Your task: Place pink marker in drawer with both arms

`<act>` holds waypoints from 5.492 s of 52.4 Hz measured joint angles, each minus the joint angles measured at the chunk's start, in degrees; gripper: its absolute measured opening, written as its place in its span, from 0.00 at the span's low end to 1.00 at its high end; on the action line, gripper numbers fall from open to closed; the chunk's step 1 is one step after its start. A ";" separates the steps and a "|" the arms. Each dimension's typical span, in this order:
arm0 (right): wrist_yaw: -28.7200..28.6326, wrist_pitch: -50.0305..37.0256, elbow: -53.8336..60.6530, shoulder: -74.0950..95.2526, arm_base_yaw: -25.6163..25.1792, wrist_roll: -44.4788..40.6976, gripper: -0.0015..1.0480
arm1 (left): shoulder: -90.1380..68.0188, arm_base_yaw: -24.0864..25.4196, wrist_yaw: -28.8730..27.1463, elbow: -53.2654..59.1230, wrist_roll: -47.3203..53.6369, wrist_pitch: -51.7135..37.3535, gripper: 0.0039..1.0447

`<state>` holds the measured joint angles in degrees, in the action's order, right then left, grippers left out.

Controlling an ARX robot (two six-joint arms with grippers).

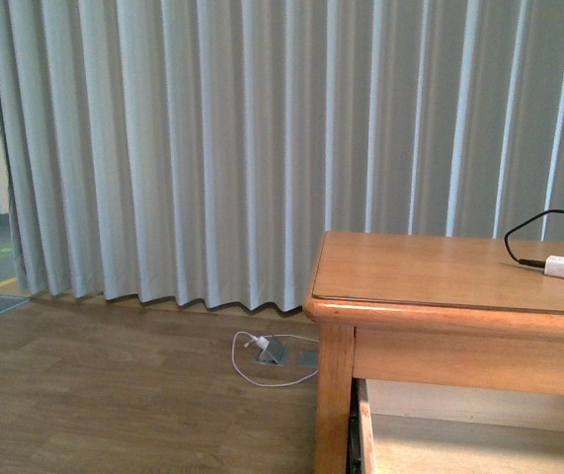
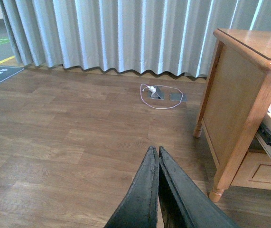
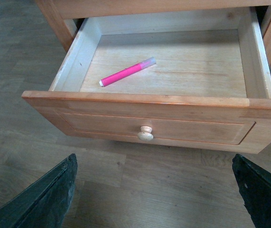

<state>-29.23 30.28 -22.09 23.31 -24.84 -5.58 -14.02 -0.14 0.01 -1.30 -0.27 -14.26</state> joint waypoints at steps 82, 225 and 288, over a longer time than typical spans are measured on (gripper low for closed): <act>19.93 -36.46 1.79 48.06 13.46 -4.26 0.92 | 13.77 0.00 0.00 -0.02 0.02 14.23 0.95; 9.16 -26.01 1.46 13.07 13.44 8.57 0.92 | 13.77 0.00 0.00 -0.02 0.02 14.23 0.95; 29.20 -40.92 21.79 -12.87 24.68 5.66 0.01 | 13.77 0.00 0.00 -0.02 0.02 14.23 0.95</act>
<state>-0.03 -10.63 -0.30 10.44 -0.16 0.08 -0.25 -0.14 0.01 -1.32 -0.25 -0.03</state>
